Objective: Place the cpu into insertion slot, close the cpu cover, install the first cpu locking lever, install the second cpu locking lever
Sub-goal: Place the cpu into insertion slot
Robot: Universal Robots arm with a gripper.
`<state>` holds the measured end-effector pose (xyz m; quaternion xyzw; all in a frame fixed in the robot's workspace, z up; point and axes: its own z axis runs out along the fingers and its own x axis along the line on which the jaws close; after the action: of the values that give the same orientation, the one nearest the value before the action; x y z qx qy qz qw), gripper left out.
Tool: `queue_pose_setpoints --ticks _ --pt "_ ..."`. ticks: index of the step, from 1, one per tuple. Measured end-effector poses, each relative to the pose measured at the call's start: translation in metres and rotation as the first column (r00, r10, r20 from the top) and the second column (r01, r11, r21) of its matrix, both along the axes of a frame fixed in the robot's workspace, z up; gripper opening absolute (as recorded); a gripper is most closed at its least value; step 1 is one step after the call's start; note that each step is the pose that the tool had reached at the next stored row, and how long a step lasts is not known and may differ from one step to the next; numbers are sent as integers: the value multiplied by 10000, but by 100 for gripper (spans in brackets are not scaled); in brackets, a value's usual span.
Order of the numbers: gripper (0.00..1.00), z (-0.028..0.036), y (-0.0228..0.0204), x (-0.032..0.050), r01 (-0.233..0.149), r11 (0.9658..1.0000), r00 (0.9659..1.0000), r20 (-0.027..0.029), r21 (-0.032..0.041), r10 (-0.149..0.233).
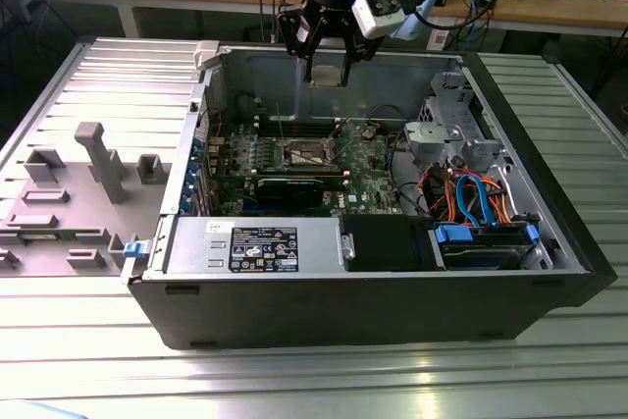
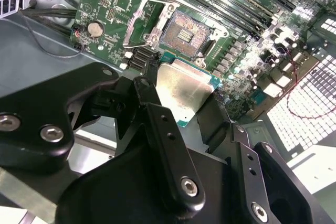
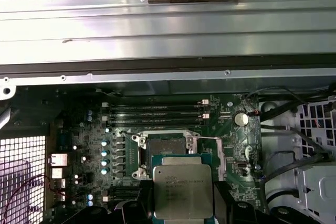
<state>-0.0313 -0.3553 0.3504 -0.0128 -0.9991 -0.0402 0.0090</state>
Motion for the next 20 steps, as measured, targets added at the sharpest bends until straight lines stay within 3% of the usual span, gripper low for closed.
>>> queue_pose_setpoints --ticks 20 --pt "55 -70 0 0 0 10000 10000 0 -52 0"
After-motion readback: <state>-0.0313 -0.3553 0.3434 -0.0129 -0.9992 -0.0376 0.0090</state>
